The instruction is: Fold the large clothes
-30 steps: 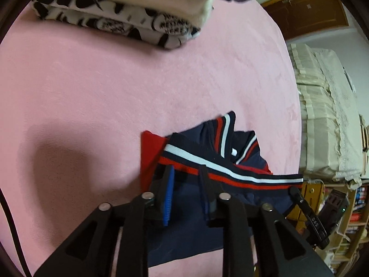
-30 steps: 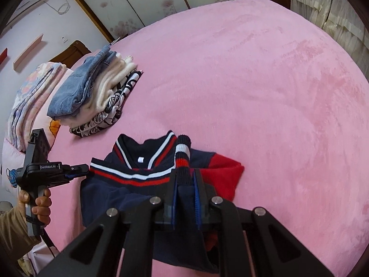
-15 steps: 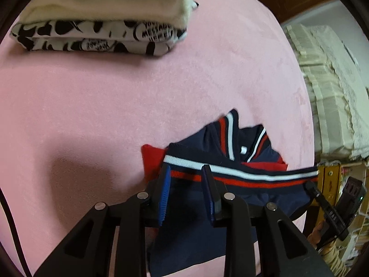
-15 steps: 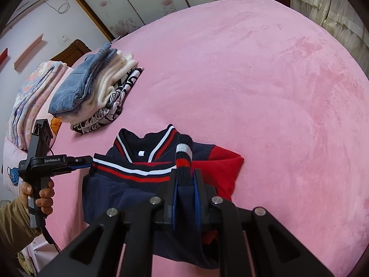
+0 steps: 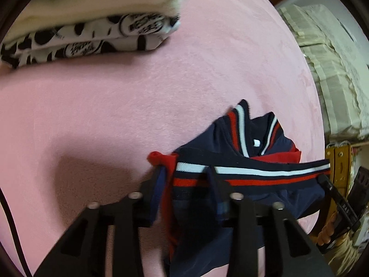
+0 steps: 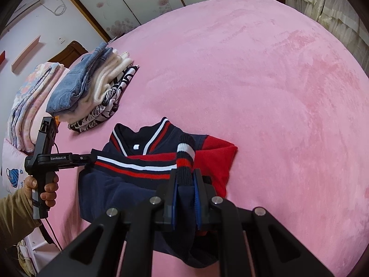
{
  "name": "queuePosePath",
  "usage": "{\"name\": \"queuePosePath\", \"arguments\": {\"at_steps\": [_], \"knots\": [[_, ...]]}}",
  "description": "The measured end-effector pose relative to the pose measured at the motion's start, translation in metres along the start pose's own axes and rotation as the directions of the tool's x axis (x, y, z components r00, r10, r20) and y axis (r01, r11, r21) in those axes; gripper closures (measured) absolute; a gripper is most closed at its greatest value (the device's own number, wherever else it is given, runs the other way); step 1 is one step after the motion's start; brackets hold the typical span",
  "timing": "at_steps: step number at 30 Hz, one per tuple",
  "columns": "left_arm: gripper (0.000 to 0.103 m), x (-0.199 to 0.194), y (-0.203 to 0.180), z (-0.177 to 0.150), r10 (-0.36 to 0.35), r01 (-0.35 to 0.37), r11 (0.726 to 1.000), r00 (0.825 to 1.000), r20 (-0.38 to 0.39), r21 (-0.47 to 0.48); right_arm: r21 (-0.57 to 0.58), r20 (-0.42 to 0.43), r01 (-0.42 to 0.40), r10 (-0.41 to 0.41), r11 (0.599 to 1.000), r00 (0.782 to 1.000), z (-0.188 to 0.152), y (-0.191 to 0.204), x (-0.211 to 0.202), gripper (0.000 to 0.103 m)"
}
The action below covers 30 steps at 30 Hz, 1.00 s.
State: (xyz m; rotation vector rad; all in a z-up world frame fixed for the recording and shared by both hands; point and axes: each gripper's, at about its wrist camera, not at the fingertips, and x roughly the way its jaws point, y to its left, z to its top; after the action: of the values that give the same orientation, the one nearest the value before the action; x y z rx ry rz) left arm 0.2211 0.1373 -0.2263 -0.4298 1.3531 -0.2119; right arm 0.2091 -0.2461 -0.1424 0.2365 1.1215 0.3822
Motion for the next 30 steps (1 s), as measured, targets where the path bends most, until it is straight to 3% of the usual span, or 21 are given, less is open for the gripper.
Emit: {"name": "queuePosePath", "arguments": {"at_steps": [4,9,19,22,27,30], "knots": [[0.09,-0.01,-0.02,-0.005,0.103,-0.103,0.99,0.995,0.006,0.096,-0.006,0.005,0.006,-0.006,1.0,1.0,0.0,0.003,-0.002,0.091],[0.093,-0.028,-0.042,-0.017,0.179,-0.181,0.966,0.983,0.031,0.185,-0.019,0.017,0.016,-0.015,1.0,1.0,-0.001,0.008,-0.005,0.091],[0.09,-0.021,-0.02,-0.02,0.104,-0.104,0.994,0.994,-0.019,0.022,-0.006,0.016,0.012,-0.012,1.0,1.0,-0.002,0.007,-0.005,0.091],[0.08,-0.015,-0.021,-0.023,0.116,-0.115,0.993,0.992,-0.045,0.019,-0.006,0.015,0.011,-0.011,1.0,1.0,-0.003,0.006,-0.005,0.091],[0.08,-0.011,-0.03,-0.031,0.149,-0.148,0.987,0.988,-0.026,0.062,0.004,0.014,0.012,-0.012,1.0,1.0,-0.004,0.006,-0.005,0.091],[0.08,-0.012,-0.024,-0.029,0.117,-0.117,0.993,0.993,-0.024,0.025,0.004,0.013,0.012,-0.012,1.0,1.0,-0.005,0.005,-0.004,0.091]]}}
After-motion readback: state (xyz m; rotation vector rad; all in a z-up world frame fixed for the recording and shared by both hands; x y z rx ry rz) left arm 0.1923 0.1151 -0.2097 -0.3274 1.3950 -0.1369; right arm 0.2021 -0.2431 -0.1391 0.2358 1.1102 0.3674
